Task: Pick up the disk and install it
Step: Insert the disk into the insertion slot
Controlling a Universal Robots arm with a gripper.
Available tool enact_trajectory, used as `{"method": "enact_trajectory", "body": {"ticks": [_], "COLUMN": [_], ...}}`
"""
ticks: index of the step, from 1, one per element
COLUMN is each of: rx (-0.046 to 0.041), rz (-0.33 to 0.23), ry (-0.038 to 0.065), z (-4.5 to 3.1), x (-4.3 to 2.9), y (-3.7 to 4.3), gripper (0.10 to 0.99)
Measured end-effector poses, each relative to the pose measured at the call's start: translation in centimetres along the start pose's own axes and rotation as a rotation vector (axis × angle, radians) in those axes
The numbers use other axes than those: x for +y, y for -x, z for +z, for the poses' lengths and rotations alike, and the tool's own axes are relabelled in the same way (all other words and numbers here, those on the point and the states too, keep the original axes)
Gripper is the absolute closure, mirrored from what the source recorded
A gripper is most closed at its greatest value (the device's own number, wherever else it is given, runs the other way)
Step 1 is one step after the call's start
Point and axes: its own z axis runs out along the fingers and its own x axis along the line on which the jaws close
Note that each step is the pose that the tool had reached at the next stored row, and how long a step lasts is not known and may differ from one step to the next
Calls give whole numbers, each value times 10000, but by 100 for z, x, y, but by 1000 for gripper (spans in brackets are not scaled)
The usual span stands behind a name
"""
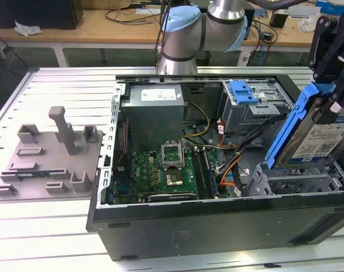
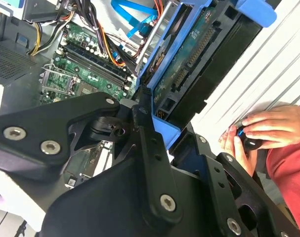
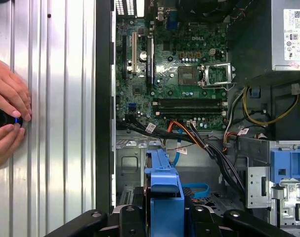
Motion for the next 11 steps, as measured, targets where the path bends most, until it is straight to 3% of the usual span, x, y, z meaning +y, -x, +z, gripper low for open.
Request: {"method": "enact_trajectory", "body": {"ticks": [11], "rx": [-13], "rz": [487], "ry": [-6], "z": [4], "x": [0], "y": [0], "gripper": [718]}}
